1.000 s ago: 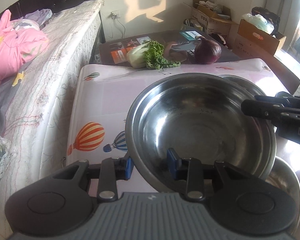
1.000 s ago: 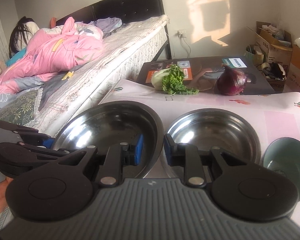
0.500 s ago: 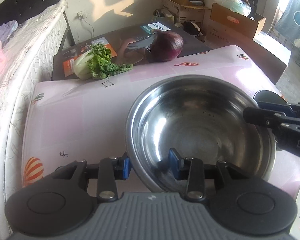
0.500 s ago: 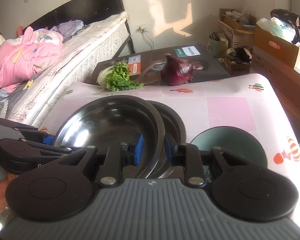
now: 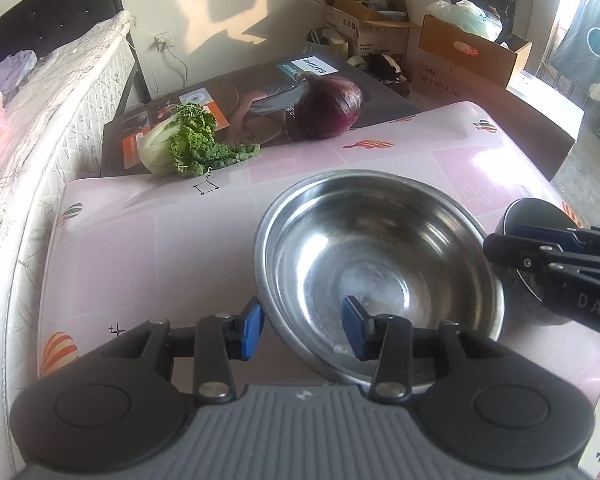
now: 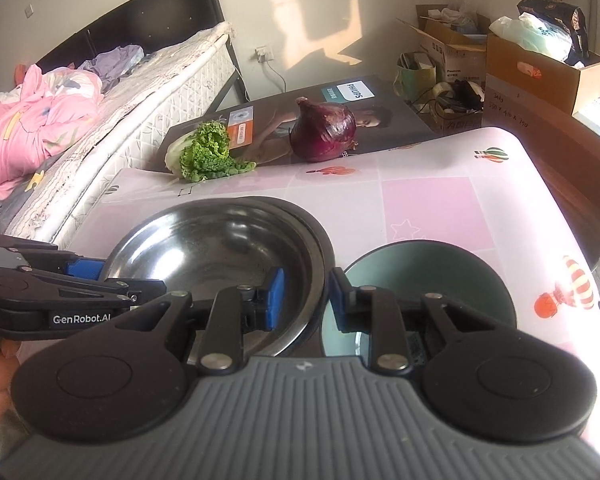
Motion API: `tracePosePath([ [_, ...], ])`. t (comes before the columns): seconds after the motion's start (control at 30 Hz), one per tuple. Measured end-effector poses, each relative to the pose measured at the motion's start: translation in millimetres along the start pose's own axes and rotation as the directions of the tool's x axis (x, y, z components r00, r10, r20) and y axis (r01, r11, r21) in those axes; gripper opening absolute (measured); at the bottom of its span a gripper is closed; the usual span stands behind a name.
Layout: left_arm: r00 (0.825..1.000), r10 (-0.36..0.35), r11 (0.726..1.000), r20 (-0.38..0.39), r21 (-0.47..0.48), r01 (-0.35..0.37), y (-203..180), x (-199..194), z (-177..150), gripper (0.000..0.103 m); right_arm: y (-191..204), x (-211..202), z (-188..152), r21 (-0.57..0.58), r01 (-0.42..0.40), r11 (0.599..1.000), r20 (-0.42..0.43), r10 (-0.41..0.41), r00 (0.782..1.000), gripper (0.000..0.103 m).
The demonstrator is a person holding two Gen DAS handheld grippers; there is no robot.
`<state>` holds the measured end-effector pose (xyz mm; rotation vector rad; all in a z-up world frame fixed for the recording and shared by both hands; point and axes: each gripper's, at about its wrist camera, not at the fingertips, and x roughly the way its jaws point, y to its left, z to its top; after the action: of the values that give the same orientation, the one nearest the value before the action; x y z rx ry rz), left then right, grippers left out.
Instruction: Organize plates and bowls
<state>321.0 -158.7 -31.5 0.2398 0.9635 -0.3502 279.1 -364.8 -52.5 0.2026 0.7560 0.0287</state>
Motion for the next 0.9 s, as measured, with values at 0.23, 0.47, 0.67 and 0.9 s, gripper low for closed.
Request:
tracePosePath([
  [0.23, 0.999, -0.018, 1.0, 0.026, -0.001, 0.018, 1, -16, -5, 0.048, -2, -10, 1, 0.016, -0.002, 1.0, 0.017, 0.002, 1.0, 0.025],
  [0.47, 0.999, -0.038, 0.999, 0.035, 0.021, 0.037, -5, -41, -18, 0.059, -5, -39, -3, 0.005, -0.004, 1.0, 0.041, 0.004, 0.999, 0.035],
  [0.67, 0.996, -0.08, 0.995, 0.042, 0.058, 0.078, -17, -65, -32, 0.069, -13, -70, -17, -0.001, 0.006, 1.0, 0.055, -0.005, 0.998, 0.053],
  [0.9, 0.987, -0.153, 0.986, 0.054, 0.078, 0.148, -37, -83, -37, 0.07, -27, -107, -37, 0.017, 0.026, 1.0, 0.061, -0.027, 0.998, 0.053],
])
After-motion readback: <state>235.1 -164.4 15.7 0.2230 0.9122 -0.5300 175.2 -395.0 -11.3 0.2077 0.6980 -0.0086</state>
